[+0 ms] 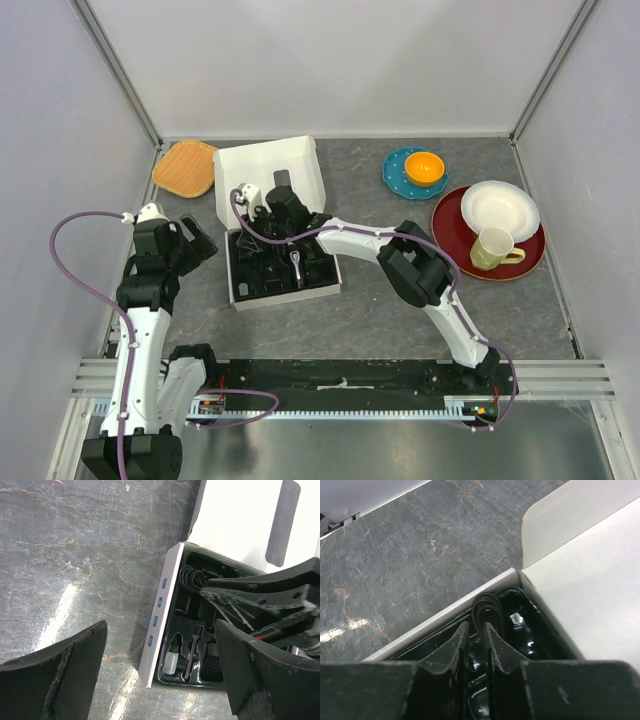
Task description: Sort the hair-cutting tools
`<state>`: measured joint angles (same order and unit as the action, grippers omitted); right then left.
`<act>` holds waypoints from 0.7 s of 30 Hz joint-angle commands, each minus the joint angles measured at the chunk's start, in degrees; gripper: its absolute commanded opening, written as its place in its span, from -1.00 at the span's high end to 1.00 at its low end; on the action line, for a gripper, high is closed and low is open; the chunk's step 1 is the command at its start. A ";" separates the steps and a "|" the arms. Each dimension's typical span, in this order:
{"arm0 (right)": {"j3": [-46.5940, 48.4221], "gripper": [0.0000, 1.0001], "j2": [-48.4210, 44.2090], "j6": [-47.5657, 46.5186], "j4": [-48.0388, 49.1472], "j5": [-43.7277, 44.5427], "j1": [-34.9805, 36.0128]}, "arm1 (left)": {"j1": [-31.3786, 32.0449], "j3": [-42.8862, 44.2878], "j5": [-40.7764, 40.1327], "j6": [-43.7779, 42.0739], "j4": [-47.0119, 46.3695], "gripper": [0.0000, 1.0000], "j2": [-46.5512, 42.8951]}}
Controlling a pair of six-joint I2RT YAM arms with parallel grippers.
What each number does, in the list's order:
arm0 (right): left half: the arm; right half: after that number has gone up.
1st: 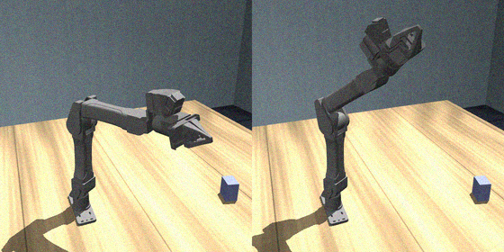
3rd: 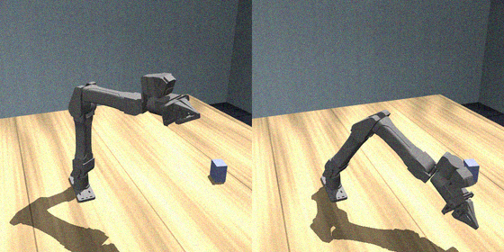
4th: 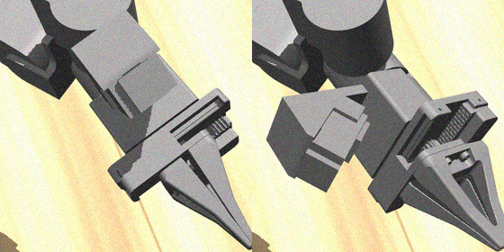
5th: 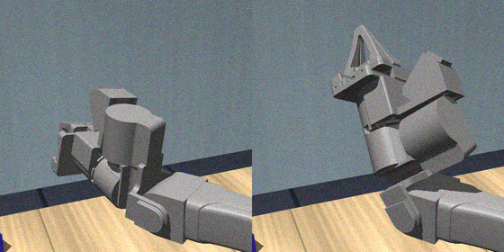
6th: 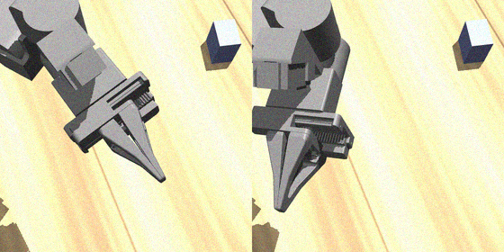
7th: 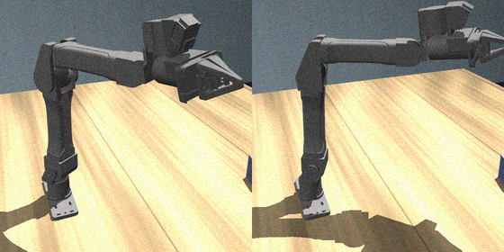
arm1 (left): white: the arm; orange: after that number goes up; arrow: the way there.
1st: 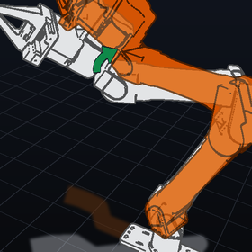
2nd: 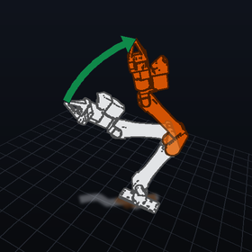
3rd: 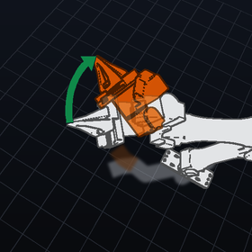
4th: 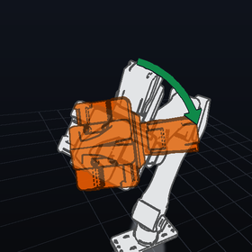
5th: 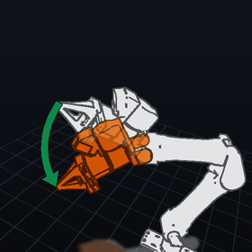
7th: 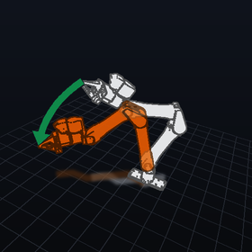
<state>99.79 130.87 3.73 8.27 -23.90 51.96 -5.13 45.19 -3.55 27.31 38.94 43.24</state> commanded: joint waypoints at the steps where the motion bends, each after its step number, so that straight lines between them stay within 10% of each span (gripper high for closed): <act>1: 1.11 0.56 3.77 3.65 4.29 1.75 2.09 | -0.32 -0.01 -0.40 0.90 -0.53 -0.87 -0.18; 21: 1.12 0.68 -2.00 6.65 1.22 10.99 2.00 | -0.32 0.08 -1.19 0.90 -0.44 -0.87 -0.79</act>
<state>99.81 136.27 10.28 10.00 -12.53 54.13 -5.13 45.17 -3.57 27.31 38.94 43.24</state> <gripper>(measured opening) 0.153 0.939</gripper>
